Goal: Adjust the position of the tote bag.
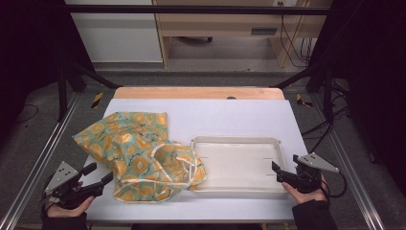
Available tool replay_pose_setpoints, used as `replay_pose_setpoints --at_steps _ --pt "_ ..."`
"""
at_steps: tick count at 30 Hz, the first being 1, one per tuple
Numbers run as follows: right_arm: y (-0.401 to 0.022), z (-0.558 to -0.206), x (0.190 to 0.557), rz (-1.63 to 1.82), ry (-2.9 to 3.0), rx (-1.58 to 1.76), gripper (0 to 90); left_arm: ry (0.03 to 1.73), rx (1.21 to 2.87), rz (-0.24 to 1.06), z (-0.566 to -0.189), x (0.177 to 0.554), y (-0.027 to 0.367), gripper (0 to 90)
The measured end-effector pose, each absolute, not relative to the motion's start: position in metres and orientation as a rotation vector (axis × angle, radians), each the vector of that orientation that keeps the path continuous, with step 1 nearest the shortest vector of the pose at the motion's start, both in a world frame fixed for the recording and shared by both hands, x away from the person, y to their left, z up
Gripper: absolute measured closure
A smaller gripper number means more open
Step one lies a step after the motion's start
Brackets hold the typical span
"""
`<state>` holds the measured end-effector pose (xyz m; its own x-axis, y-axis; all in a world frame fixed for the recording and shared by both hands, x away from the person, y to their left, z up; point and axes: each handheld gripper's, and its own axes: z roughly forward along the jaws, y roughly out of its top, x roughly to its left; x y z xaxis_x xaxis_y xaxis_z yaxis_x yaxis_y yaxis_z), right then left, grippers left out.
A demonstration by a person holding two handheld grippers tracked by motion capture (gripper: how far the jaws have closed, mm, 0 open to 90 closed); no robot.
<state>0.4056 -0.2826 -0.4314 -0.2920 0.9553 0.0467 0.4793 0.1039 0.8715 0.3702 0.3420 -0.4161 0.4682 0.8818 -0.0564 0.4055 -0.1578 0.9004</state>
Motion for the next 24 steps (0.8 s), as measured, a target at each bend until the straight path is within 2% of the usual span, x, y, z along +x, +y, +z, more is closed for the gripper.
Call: replay_pose_setpoints --at_steps 24 --pt "-0.257 -0.42 0.399 1.168 1.876 1.329 17.9 1.028 1.827 0.589 -0.418 0.36 0.321 27.6"
